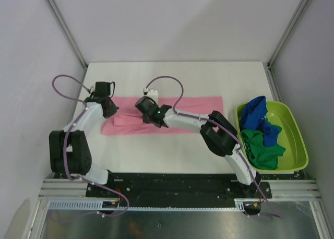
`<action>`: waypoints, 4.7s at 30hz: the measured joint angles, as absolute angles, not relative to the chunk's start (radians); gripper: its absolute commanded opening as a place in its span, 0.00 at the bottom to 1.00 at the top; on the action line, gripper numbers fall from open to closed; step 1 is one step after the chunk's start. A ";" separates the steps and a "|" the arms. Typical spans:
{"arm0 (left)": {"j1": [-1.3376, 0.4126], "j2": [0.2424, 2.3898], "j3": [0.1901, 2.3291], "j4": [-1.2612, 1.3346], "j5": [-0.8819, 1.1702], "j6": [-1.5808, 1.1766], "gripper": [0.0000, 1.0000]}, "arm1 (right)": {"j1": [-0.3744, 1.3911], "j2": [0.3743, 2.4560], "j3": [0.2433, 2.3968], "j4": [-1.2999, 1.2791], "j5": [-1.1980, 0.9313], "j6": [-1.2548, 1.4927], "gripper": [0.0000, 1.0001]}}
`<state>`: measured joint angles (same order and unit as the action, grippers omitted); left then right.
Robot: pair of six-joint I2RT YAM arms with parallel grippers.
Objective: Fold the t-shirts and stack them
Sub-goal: Fold the other side of the tshirt into a rectangle, then rotate the tshirt 90 degrees
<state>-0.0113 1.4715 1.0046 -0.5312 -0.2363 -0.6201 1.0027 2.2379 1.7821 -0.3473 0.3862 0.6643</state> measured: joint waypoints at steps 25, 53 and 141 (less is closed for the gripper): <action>-0.011 1.613 1.121 -0.457 -0.261 -0.561 0.33 | 0.929 2.212 1.682 -0.231 0.297 0.632 0.45; 0.034 1.662 0.960 -0.467 -0.286 -0.640 0.14 | 0.944 2.185 1.684 -0.189 0.221 0.628 0.43; -0.023 1.757 1.042 -0.424 -0.280 -0.858 0.16 | 0.559 1.832 1.346 -0.384 0.228 0.537 0.29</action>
